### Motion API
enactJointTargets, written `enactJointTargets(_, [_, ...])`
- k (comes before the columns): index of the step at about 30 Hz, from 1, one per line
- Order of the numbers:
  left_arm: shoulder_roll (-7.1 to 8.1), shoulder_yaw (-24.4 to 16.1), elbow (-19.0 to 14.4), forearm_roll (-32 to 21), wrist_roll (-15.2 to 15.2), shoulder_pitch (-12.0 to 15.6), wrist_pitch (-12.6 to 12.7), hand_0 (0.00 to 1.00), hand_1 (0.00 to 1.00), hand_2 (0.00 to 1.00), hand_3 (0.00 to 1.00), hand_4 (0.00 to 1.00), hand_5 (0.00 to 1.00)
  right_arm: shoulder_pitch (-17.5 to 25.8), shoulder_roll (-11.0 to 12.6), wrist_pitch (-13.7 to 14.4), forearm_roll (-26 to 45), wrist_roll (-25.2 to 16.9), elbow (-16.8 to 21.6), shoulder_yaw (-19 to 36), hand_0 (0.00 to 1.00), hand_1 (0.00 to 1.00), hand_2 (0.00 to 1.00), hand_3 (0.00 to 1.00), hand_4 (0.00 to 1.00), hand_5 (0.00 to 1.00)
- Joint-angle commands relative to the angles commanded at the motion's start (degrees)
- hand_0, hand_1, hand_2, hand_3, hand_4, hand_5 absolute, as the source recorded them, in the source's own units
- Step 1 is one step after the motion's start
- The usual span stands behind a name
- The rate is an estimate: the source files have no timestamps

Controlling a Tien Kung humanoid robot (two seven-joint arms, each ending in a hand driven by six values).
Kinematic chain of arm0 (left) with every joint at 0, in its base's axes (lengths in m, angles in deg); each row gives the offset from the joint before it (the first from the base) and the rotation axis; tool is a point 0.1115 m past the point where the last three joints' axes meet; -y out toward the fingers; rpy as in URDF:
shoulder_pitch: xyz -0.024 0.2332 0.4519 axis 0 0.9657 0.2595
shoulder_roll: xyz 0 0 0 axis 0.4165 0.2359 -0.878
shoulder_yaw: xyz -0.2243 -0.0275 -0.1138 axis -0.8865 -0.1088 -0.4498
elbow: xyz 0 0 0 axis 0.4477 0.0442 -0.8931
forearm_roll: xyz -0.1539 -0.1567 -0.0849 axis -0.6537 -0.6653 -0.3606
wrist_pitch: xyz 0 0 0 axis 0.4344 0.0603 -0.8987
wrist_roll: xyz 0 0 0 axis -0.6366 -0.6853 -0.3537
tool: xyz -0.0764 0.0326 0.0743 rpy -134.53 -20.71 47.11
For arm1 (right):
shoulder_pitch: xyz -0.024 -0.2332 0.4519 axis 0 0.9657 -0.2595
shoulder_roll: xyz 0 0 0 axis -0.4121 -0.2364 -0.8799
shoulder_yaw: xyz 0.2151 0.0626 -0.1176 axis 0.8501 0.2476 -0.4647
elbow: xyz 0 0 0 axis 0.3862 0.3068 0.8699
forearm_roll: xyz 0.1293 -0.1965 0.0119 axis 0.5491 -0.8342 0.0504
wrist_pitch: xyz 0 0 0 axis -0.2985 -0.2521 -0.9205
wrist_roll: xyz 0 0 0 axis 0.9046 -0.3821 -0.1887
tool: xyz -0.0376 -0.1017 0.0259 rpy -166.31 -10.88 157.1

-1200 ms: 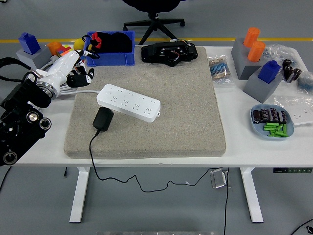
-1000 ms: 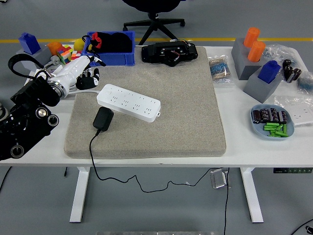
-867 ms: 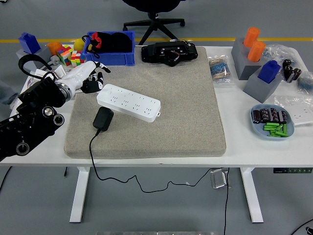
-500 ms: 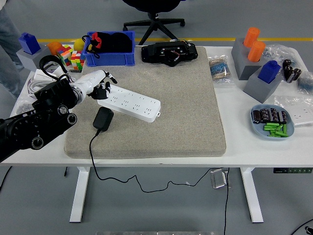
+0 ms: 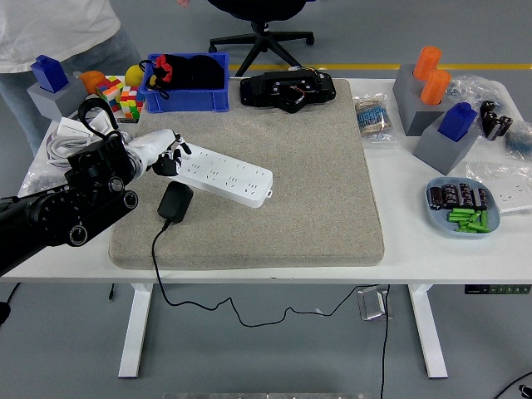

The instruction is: Press the white button,pick up the black plug,place it near the board,insert it into the board

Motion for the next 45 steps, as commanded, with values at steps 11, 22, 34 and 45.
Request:
enactJointTargets(11, [-1.55, 2.22, 2.92, -0.46, 0.15, -0.84, -0.04, 0.002, 0.002, 0.049, 0.699, 0.002, 0.002, 0.03, 0.06, 0.01, 0.15, 0.0, 0.03, -0.49, 0.766, 0.646, 0.631, 0.616, 0.666, 0.432])
enactJointTargets(22, [-2.28, 2.95, 4.89, -0.65, -0.04, -1.62, -0.18, 0.002, 0.002, 0.048, 0.697, 0.002, 0.002, 0.02, 0.07, 0.05, 0.17, -0.02, 0.01, -0.32, 0.766, 0.647, 0.631, 0.616, 0.666, 0.432])
enactJointTargets(34, [-3.39, 4.89, 8.9, -2.12, 0.4, -2.66, 0.03, 0.002, 0.002, 0.048, 0.696, 0.002, 0.002, -0.14, 0.18, -0.02, 0.54, 0.02, 0.13, -1.21, 0.766, 0.646, 0.631, 0.615, 0.666, 0.432])
enactJointTargets(45, [-4.68, 7.24, 10.4, -3.09, 0.86, -3.0, 0.36, 0.002, 0.002, 0.046, 0.693, 0.002, 0.002, -0.26, 0.27, 0.01, 0.64, 0.0, 0.08, -1.3, 0.766, 0.646, 0.631, 0.616, 0.666, 0.432])
